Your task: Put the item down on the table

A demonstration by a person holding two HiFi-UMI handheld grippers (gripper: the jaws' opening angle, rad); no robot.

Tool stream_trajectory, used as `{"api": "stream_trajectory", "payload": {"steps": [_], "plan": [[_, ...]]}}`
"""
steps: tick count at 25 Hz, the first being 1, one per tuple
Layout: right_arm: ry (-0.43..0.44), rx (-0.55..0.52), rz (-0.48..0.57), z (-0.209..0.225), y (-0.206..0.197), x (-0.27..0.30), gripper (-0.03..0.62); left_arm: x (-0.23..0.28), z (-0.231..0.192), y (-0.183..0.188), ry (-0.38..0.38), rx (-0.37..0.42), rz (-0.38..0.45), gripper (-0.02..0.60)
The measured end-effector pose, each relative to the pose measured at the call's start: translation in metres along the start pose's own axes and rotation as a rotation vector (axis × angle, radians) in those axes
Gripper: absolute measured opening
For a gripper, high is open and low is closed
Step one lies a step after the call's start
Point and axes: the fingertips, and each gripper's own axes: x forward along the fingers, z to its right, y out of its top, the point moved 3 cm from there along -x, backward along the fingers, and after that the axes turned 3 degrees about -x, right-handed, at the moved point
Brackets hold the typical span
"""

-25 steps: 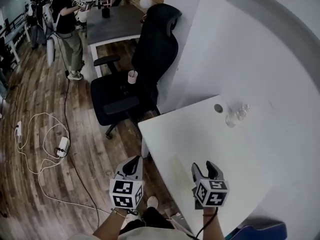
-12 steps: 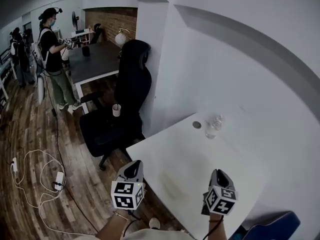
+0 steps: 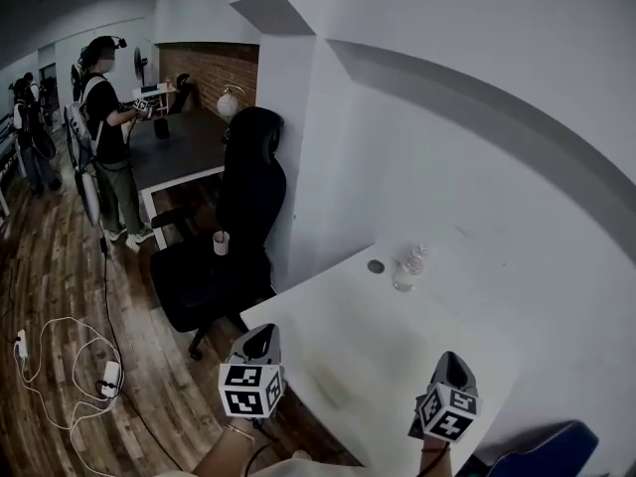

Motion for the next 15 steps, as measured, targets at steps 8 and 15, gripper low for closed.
{"api": "stream_trajectory", "payload": {"steps": [8, 15], "plan": [[0.012, -0.014, -0.003, 0.003, -0.003, -0.01, 0.034, -0.005, 0.011, -0.001, -0.004, 0.008, -0.003, 0.017], [0.008, -0.008, -0.009, 0.011, -0.006, -0.018, 0.032, -0.012, 0.014, -0.001, -0.003, 0.019, -0.003, 0.017]]}}
